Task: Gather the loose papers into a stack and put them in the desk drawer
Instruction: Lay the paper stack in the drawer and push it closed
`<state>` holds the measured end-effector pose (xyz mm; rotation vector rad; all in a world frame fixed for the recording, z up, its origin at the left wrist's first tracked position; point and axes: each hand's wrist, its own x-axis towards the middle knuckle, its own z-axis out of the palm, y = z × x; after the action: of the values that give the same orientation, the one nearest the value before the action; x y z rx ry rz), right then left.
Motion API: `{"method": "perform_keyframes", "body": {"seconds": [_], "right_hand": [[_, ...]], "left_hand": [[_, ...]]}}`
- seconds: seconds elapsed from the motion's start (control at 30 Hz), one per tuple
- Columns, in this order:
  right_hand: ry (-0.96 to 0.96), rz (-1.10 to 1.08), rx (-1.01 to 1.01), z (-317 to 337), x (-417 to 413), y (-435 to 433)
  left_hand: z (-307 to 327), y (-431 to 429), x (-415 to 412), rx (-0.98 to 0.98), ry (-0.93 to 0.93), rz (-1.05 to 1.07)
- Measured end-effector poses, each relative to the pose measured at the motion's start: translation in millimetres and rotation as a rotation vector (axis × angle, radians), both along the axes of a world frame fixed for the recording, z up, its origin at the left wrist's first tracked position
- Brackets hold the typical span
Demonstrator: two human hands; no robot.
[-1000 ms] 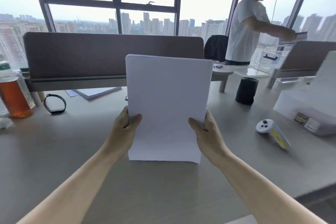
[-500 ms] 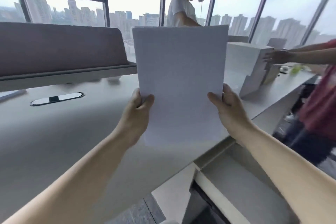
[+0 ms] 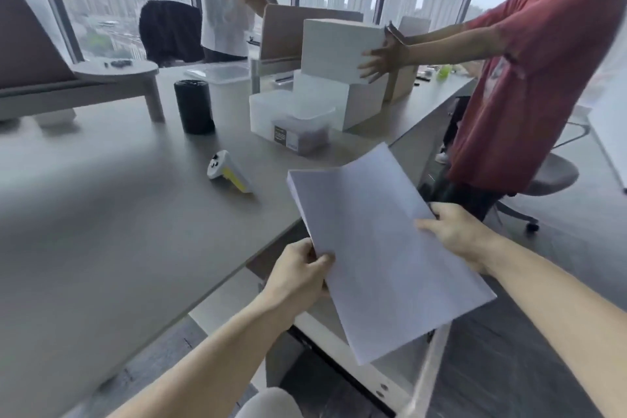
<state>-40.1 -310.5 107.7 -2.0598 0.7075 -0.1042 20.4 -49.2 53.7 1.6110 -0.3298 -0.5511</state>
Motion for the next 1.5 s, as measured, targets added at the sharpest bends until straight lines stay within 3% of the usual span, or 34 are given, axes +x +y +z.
{"method": "perform_keyframes", "body": {"seconds": [0.23,0.37,0.47,0.6,0.77,0.93,1.5], "right_hand": [[0.296,0.034,-0.131,-39,2,-31],[0.415,0.062,-0.141,-52,10,-47],[0.509,0.115,-0.209,-65,19,-50],[0.558,0.201,-0.285,-80,43,-44],[0.621,0.319,-0.420,-94,80,-29],[0.613,0.386,-0.428,-114,104,-10],[0.505,0.251,-0.425,-200,100,3]], "left_hand": [[-52,-21,-8,0.374,-0.036,-0.152],[-66,-11,5,0.731,-0.454,-0.145],[-82,-8,17,0.880,-0.644,-0.324],[-100,-7,27,0.820,-0.551,-0.414],[-105,-5,36,0.815,-0.611,-0.435],[-107,-5,37,0.758,-0.658,-0.413],[-120,-11,39,0.620,-0.604,-0.523]]}}
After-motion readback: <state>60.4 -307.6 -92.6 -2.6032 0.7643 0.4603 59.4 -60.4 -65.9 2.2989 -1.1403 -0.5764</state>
